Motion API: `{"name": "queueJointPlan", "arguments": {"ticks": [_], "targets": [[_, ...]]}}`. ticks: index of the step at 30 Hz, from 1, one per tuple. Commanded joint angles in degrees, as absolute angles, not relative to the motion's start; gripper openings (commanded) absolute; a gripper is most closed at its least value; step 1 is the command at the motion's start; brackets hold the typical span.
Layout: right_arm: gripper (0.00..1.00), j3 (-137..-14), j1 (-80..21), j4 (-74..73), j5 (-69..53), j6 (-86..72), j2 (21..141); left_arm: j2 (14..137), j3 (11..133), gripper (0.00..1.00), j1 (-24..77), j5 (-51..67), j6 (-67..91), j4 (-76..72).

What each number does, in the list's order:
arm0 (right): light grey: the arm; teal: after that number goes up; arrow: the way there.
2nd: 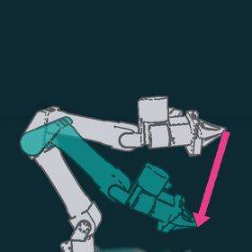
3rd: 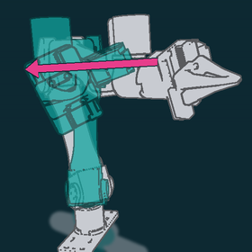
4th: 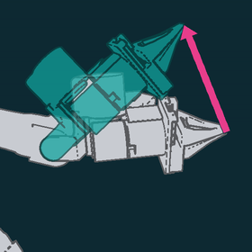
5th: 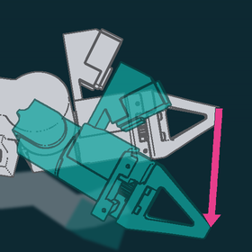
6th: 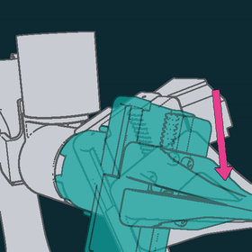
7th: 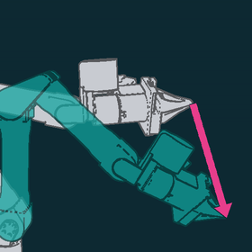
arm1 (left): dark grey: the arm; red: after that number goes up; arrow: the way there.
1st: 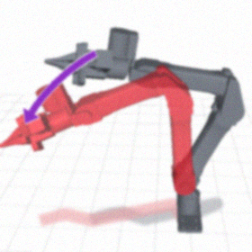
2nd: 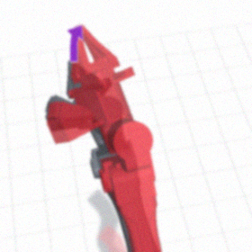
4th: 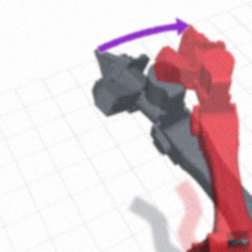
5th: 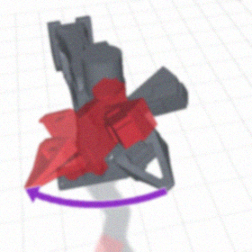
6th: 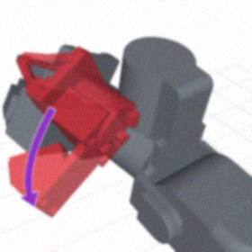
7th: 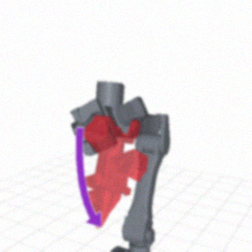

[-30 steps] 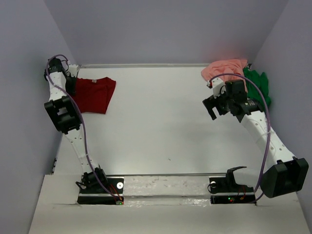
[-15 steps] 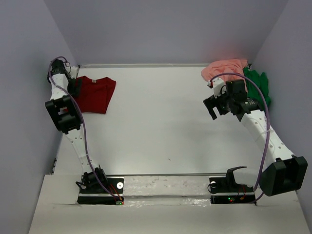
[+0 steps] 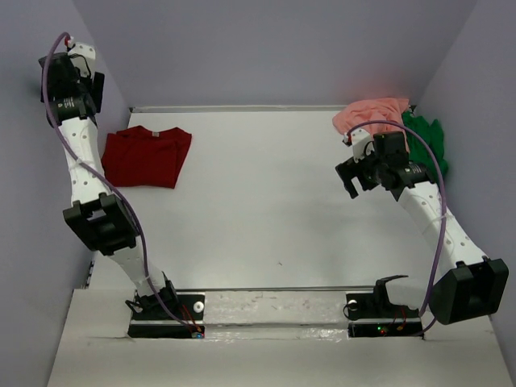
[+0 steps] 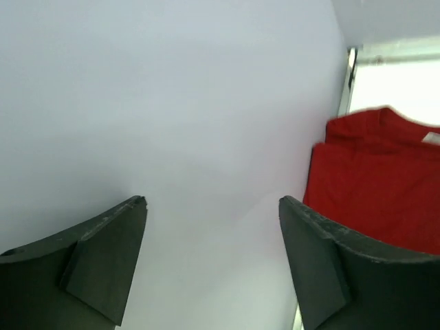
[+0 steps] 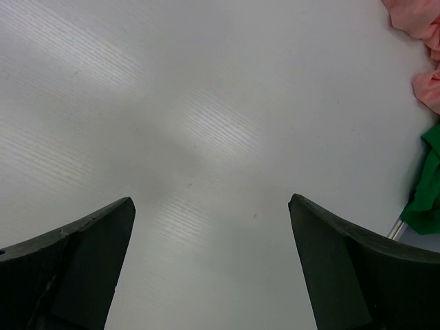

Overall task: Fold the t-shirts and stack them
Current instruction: Put the neatly folded tshirt into the corner of the board with the left arm

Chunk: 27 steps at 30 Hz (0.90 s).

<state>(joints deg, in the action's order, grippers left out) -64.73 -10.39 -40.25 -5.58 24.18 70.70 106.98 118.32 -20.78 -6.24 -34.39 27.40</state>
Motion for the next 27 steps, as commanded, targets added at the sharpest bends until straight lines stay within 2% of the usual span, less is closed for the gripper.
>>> {"name": "queueJointPlan", "arguments": {"ticks": [1, 4, 5, 6, 7, 8, 16, 17, 18, 21, 24, 27], "targets": [[1.0, -65.65, -9.93, -38.85, -6.68, 24.08, 69.61, 103.18, 112.51, 0.85, -21.45, -1.51, -35.16, 24.78], [0.81, -65.48, -9.93, -39.02, -6.5, 24.17, 70.05, 104.67, 107.42, 0.54, -21.45, 4.2, -32.26, 25.93], [0.76, -65.3, -9.93, -39.11, -6.33, 24.17, 70.14, 105.2, 106.71, 0.34, -21.45, 4.57, -31.82, 25.93], [0.71, -65.13, -9.93, -39.02, -6.24, 24.26, 70.22, 105.81, 106.09, 0.24, -21.45, 5.27, -31.47, 25.84], [0.65, -65.04, -9.93, -39.02, -6.07, 24.26, 70.49, 107.04, 105.13, 0.05, -21.45, 5.88, -29.99, 25.58], [0.63, -64.95, -9.93, -38.94, -6.06, 24.17, 70.66, 107.57, 104.68, 0.0, -21.45, 5.89, -29.54, 24.79], [0.52, -65.13, -9.93, -39.02, -5.98, 24.34, 73.65, 112.85, 104.41, 0.0, -21.45, 4.49, -26.81, 20.4], [0.49, -65.21, -9.93, -39.02, -5.63, 24.43, 74.0, 113.29, 104.33, 0.0, -21.45, 4.05, -26.72, 19.87], [0.41, -65.3, -9.93, -39.11, -4.93, 24.43, 74.87, 114.25, 104.24, 0.0, -21.45, 3.09, -26.63, 18.91], [0.32, -65.74, -9.93, -39.29, -5.27, 24.35, 76.72, 116.09, 104.15, 0.0, -21.45, 1.67, -26.46, 17.5], [0.28, -66.44, -9.93, -39.81, -5.62, 24.43, 78.13, 117.68, 104.41, 0.0, -21.45, -1.48, -25.93, 16.7], [0.18, -67.06, -9.93, -40.34, -5.8, 24.35, 79.1, 118.47, 103.89, 0.0, -21.45, -1.32, -25.4, 15.39]]}}
